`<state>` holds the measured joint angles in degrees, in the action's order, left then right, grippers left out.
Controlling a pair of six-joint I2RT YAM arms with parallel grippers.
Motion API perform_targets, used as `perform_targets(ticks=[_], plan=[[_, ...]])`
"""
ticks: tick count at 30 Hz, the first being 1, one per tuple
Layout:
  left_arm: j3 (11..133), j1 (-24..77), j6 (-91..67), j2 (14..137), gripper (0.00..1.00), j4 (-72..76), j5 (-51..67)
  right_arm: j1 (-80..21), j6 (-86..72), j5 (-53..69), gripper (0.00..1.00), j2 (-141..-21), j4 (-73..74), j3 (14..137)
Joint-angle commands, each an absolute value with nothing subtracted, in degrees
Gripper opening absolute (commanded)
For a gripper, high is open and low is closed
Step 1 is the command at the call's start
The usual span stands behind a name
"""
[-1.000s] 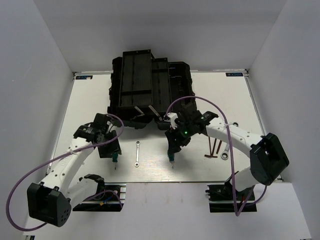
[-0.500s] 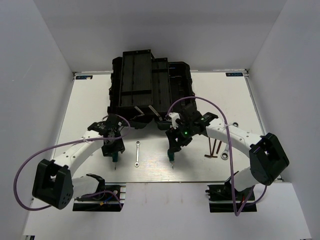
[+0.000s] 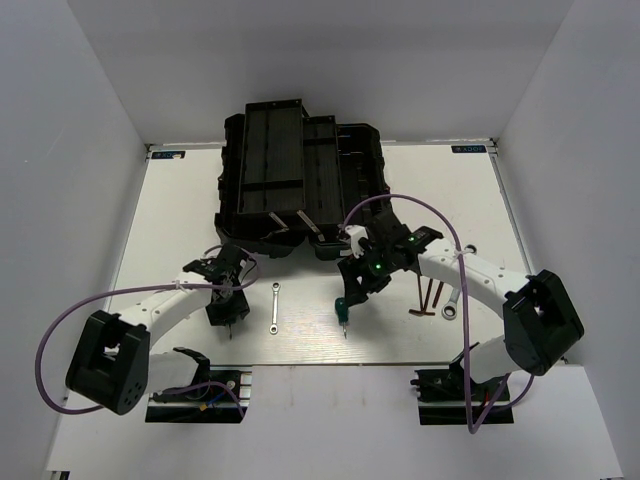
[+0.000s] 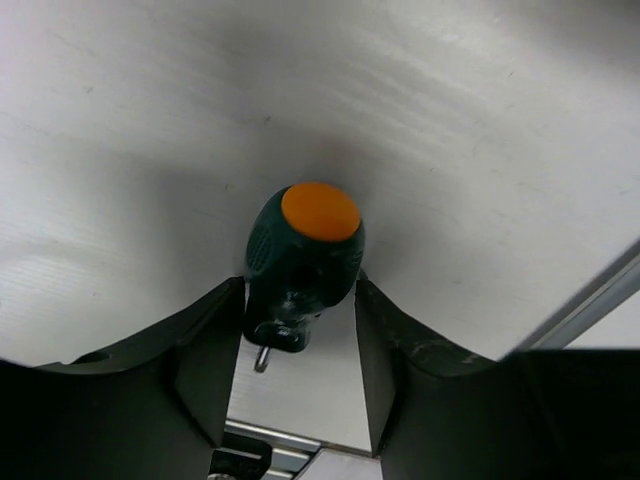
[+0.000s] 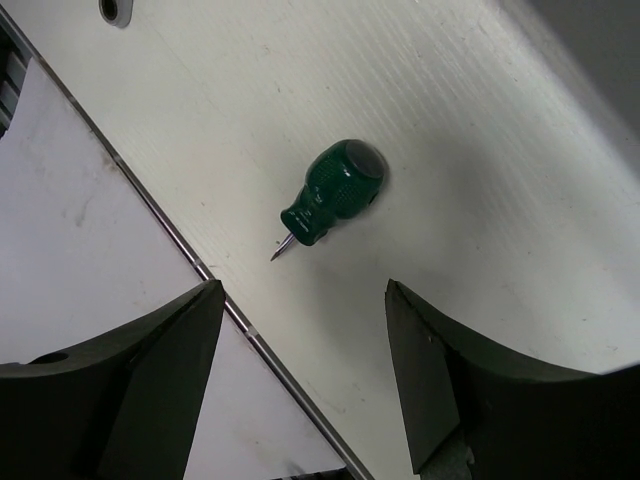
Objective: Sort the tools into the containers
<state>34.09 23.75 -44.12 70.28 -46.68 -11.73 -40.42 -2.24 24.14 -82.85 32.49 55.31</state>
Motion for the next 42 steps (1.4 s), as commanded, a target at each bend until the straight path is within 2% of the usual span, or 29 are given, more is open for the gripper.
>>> perform_targets(ticks=[1, 5, 8, 9, 11, 16, 21, 26, 34, 42], plan=[[32.8, 23.9, -45.3, 69.0, 0.58, -42.6, -13.8, -39.6, -2.4, 24.6, 0.72, -81.3, 31.7, 55.1], [32.1, 23.9, -45.3, 69.5, 0.52, -41.4, -14.4, -39.5, -1.7, 24.8, 0.72, -81.4, 31.9, 55.3], [31.5, 23.9, -45.8, 69.5, 0.42, -41.4, -14.4, -39.3, -1.6, 25.7, 0.72, -81.3, 31.8, 55.1], [31.5, 23.9, -45.8, 69.5, 0.33, -41.4, -14.4, -39.3, -1.5, 25.7, 0.73, -81.3, 31.7, 55.0], [31.5, 23.9, -45.8, 69.0, 0.26, -41.4, -14.4, -39.3, -1.6, 26.4, 0.75, -81.8, 31.8, 54.9], [35.0, 24.4, -45.8, 63.5, 0.0, -44.2, -13.1, -39.7, -2.1, 27.2, 0.76, -83.1, 32.3, 54.7], [43.8, 25.6, -42.5, 56.2, 0.0, -49.4, -12.0, -41.0, -3.4, 23.6, 0.76, -83.9, 31.7, 53.3], [56.8, 26.1, -35.5, 54.7, 0.0, -51.7, -9.9, -42.7, -6.8, 20.8, 0.76, -86.5, 30.0, 52.5], [80.7, 26.6, -28.0, 64.2, 0.0, -52.8, -8.5, -46.7, -10.8, 15.9, 0.76, -91.0, 28.4, 55.7], [94.1, 25.5, -24.7, 79.7, 0.0, -41.8, -11.2, -48.9, -11.5, 14.8, 0.76, -92.4, 27.8, 55.3]])
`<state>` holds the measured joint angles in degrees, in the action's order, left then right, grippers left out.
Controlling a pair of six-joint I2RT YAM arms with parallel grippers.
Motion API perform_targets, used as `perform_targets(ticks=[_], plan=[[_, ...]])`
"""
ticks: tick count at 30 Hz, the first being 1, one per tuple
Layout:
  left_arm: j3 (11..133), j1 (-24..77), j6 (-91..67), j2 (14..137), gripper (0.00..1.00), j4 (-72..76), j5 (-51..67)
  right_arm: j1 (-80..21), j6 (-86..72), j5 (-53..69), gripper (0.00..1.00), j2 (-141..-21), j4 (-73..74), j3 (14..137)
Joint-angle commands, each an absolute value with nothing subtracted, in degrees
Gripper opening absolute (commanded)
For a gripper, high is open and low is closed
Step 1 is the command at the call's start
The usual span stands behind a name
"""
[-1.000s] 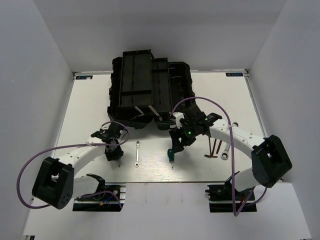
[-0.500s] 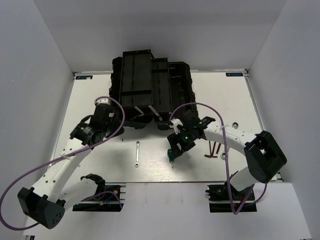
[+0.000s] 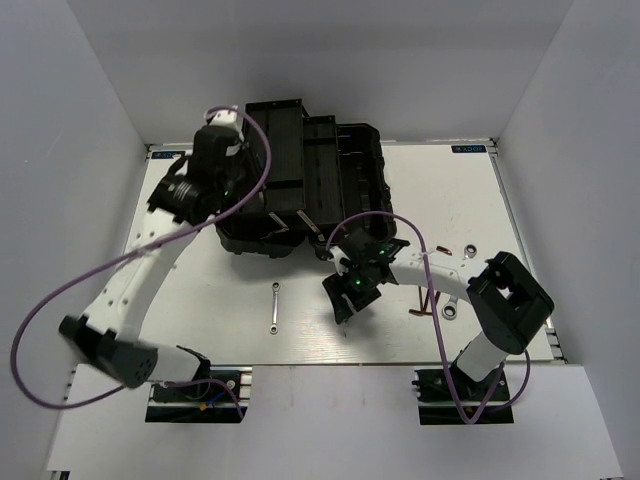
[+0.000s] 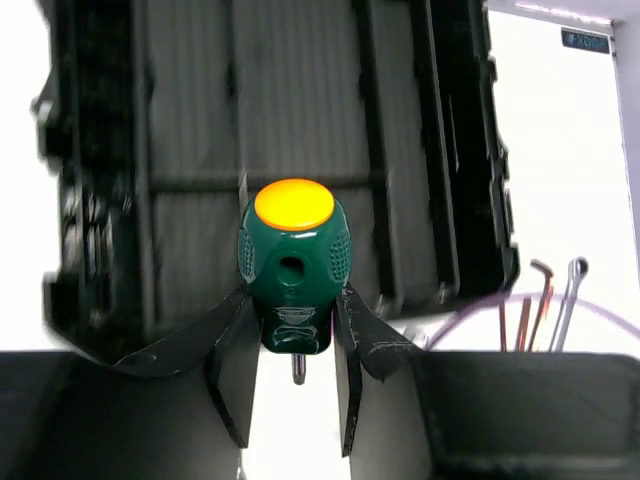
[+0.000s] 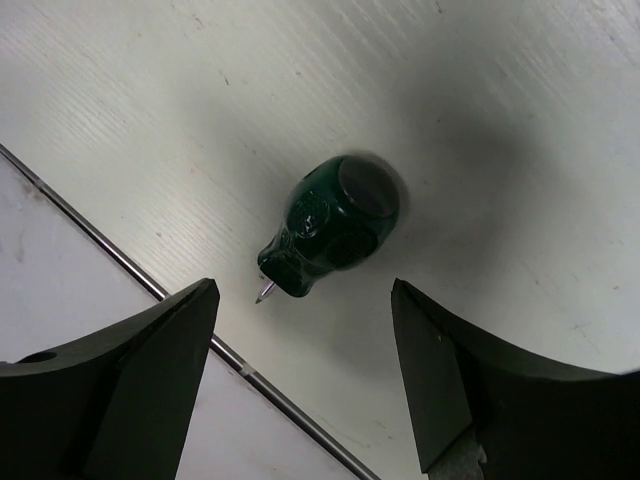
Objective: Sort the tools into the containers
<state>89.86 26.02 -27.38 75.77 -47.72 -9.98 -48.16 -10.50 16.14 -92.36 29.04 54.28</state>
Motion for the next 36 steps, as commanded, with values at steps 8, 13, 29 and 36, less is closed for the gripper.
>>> perform_targets(ticks=[8, 13, 29, 36], plan=[[111.8, 25.5, -23.4, 99.5, 0.0, -35.2, -13.9, -49.9, -12.9, 9.7, 0.76, -93.3, 26.1, 54.8], [123.3, 25.5, -22.1, 111.2, 0.0, -40.4, -16.6, -50.2, -13.3, 9.1, 0.76, -94.2, 26.1, 56.2], [122.3, 25.5, -21.0, 114.1, 0.54, -43.7, -18.5, -50.4, -14.0, 7.7, 0.76, -96.0, 26.5, 57.7], [124.1, 25.5, -20.0, 112.1, 0.75, -44.3, -18.5, -51.9, -14.6, 8.2, 0.65, -98.4, 26.6, 60.4]])
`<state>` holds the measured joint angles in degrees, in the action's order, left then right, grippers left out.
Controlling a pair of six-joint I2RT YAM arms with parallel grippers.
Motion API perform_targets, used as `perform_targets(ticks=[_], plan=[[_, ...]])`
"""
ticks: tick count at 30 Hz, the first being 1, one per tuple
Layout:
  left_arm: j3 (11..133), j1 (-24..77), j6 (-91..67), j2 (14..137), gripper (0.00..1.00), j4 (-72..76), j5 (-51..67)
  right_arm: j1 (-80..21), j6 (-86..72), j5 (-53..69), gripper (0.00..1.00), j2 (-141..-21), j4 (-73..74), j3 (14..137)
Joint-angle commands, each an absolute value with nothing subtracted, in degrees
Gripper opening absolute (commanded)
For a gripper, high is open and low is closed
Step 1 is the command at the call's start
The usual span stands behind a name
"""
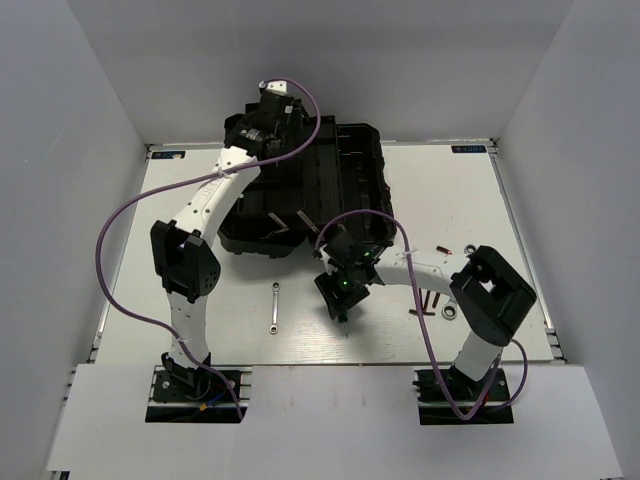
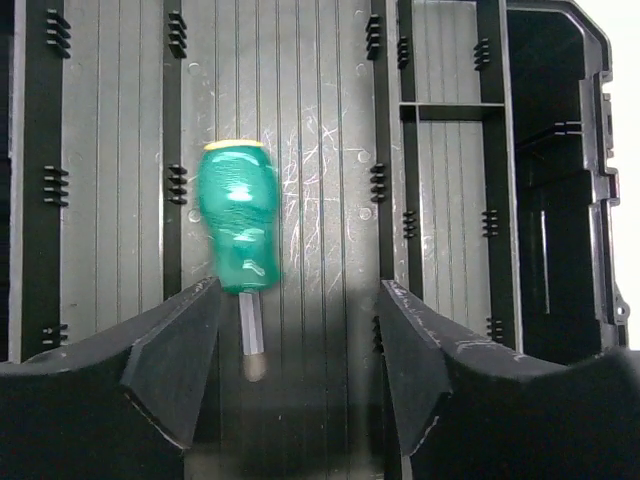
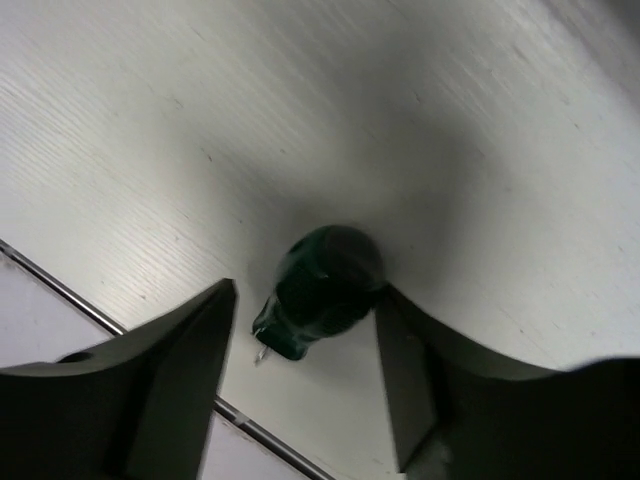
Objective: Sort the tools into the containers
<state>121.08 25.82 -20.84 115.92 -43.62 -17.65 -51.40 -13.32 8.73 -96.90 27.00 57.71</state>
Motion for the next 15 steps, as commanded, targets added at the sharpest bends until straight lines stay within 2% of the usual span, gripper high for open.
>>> perform_targets(ticks=[1, 7, 10, 13, 15], plan=[[124.6, 25.5, -20.0, 111.5, 0.76, -44.3, -18.5, -52.4, -14.7, 7.8, 0.6, -99.0, 27.2, 60.9], [124.5, 26.7, -18.5, 105.2, 0.78, -47.7, -21.7, -53.9, -14.0, 1.0, 0.47, -99.0, 28.9, 60.0], [110.8, 26.7, -19.2, 95.1, 0.76, -46.9, -21.7, -54.1, -13.1, -2.8, 0.43, -98.3, 29.3, 59.0], [99.3, 27.2, -21.0, 83.9, 0.75, -46.1, -20.3, -54.3, -12.2, -4.6, 0.35, -97.9, 30.0, 58.2], [93.6, 27.8, -21.0, 79.6, 0.73, -49.1, -19.1, -54.1, -11.7, -4.1, 0.21, -97.7, 30.7, 58.5]])
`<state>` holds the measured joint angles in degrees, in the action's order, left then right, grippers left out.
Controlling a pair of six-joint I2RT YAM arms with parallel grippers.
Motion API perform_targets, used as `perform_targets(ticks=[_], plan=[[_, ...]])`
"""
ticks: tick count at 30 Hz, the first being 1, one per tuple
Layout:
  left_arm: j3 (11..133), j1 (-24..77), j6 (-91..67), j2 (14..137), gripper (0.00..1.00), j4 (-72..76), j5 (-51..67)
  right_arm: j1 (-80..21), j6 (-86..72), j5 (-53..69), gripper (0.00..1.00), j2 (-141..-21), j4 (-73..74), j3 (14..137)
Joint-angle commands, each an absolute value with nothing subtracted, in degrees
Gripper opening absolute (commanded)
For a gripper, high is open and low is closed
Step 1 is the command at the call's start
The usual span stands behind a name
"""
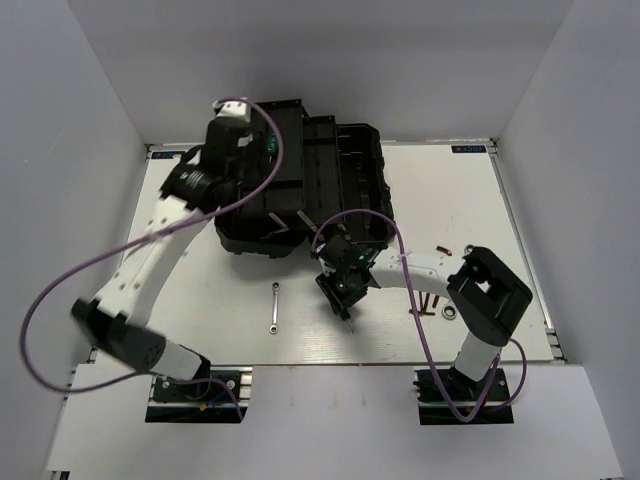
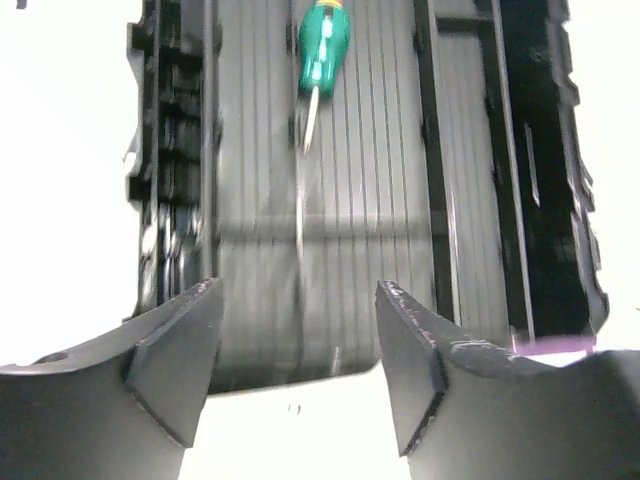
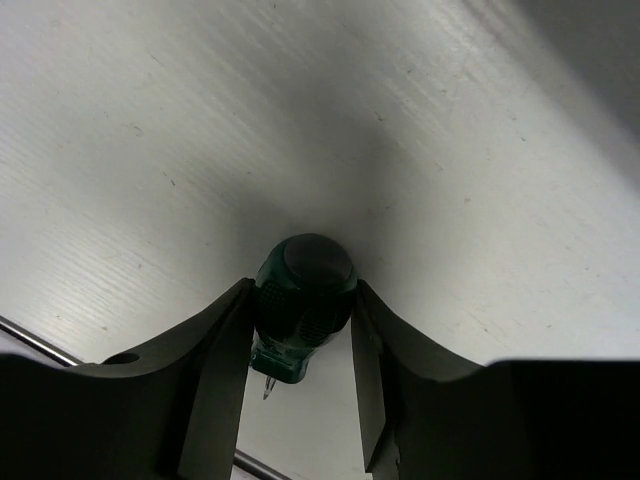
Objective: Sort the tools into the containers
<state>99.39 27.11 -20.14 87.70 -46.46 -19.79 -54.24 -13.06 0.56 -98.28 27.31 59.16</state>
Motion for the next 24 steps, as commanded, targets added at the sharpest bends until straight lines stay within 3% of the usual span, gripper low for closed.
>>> perform_targets(ticks=[1, 3, 7, 13, 16, 24], plan=[[91.9, 28.3, -21.0, 76.1, 0.71, -50.0, -16.5, -54.1, -10.8, -3.3, 0.15, -97.7, 31.0, 58.8], [86.3, 28.8, -20.3, 72.9, 0.7, -50.7, -12.3, -53.3, -10.0, 2.9, 0.0, -96.9, 33.1, 60.3], [78.3, 30.6, -19.4, 67.5, 0.68, -54.3, -0.4, -52.9, -3.7, 13.4, 0.0, -93.3, 38.4, 65.3], [71.8, 31.6, -24.3, 63.1, 0.68, -56.2, 0.3, -52.3, 6.2, 19.7, 0.0, -87.5, 46.2, 75.7], [68.3, 32.2, -27.3, 62.6, 0.68, -55.4, 0.3, -51.9, 9.0, 19.3, 0.0, -86.1, 49.6, 82.5], [56.3, 34.4, -32.7, 61.5, 0.68, -48.9, -0.9, -47.0, 11.8, 4.2, 0.0, -91.3, 49.9, 104.0]])
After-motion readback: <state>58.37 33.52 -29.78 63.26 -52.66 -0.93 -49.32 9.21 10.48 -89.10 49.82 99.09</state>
